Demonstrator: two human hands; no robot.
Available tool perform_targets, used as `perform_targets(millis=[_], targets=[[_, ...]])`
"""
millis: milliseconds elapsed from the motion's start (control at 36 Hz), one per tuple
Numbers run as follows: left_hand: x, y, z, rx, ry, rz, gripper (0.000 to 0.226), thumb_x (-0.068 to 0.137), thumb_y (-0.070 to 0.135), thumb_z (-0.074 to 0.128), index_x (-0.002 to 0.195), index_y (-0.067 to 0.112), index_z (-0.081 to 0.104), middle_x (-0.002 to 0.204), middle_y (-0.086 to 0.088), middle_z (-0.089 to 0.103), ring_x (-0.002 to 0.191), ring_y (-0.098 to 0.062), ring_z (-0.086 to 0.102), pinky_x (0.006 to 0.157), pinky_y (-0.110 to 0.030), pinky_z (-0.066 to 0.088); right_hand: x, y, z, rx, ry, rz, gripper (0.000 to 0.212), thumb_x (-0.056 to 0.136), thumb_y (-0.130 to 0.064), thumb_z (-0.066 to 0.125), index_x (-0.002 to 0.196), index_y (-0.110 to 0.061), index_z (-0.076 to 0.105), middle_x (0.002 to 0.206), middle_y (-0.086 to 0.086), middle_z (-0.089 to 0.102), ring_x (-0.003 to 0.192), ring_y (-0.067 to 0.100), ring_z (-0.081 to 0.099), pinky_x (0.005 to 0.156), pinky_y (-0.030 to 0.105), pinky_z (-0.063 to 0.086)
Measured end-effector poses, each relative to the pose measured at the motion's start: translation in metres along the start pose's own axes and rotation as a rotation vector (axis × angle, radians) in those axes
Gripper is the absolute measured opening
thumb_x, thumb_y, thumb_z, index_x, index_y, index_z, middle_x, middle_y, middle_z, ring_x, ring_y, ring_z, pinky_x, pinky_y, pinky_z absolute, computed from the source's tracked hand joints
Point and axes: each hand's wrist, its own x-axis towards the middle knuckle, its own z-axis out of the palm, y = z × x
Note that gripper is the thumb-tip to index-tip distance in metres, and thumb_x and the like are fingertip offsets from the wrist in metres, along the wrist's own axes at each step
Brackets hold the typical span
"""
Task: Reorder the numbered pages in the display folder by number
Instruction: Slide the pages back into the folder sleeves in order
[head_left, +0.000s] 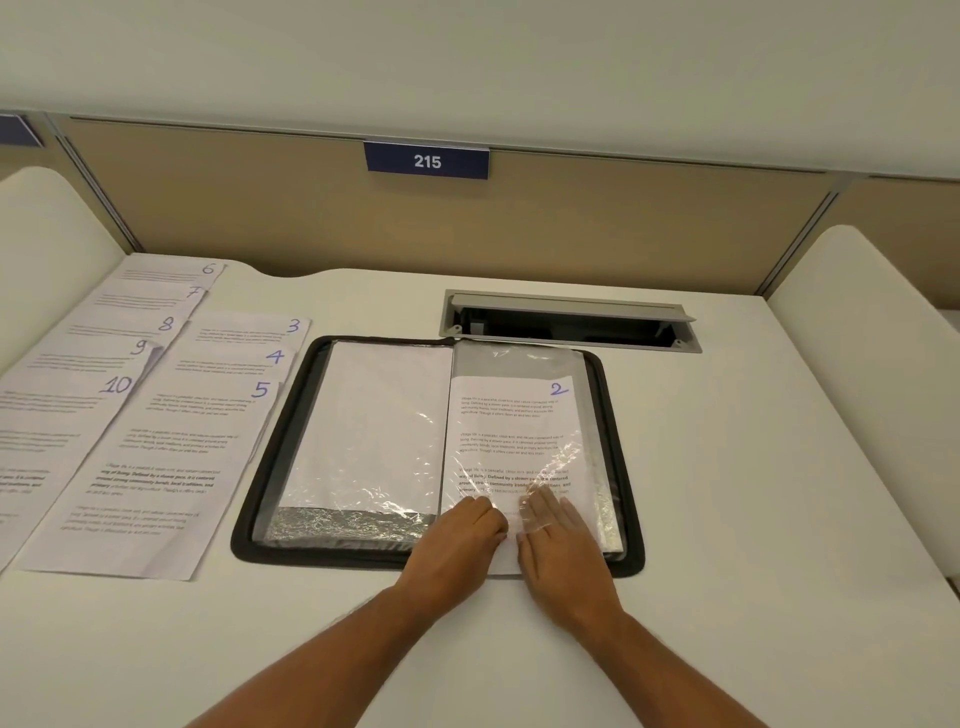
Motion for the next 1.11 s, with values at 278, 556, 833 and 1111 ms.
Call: perform_targets(millis=[278, 556, 833, 1111], targets=[[0.0, 0.002, -0.002, -0.003, -0.006, -0.002, 0.009, 0.098, 0.018, 0.053, 0.094, 0.019, 0.061, 0.091, 0.004, 0.057, 0.082, -0.016, 0.054, 0.067, -0.031, 0.051, -0.025, 0.003, 0.009, -0.054, 0.032, -0.09, 0.053, 0.103, -0.028, 0.04, 0.15, -0.005, 0.049, 0.16, 0.009, 0.041, 0.151, 0.021, 0.033, 0.121, 0.041, 0.026], [0.002, -0.001, 0.001, 0.031, -0.07, -0.014, 0.01, 0.093, 0.01, 0.057, 0.091, 0.02, 0.06, 0.09, 0.004, 0.056, 0.083, -0.017, 0.052, 0.069, -0.034, 0.05, 0.007, -0.004, 0.005, -0.03, -0.075, 0.037, 0.063, 0.103, -0.037, 0.027, 0.16, -0.011, 0.029, 0.166, 0.006, 0.027, 0.153, 0.023, 0.027, 0.126, 0.037, 0.017], [0.001, 0.0, 0.0, 0.031, -0.07, -0.034, 0.008, 0.095, 0.013, 0.058, 0.092, 0.02, 0.061, 0.09, 0.005, 0.056, 0.082, -0.016, 0.052, 0.067, -0.032, 0.05, 0.027, 0.0, 0.0, -0.065, -0.158, 0.048, 0.071, 0.1, -0.046, -0.002, 0.163, -0.014, 0.0, 0.171, 0.001, -0.004, 0.158, 0.02, 0.0, 0.126, 0.038, -0.01], [0.001, 0.001, 0.001, 0.038, -0.079, -0.05, 0.008, 0.096, 0.015, 0.056, 0.092, 0.021, 0.06, 0.09, 0.006, 0.055, 0.082, -0.015, 0.051, 0.067, -0.032, 0.049, 0.022, 0.001, 0.008, -0.032, -0.073, 0.135, 0.063, 0.107, -0.045, 0.019, 0.16, -0.011, 0.028, 0.166, 0.006, 0.027, 0.155, 0.023, 0.02, 0.124, 0.037, -0.004]])
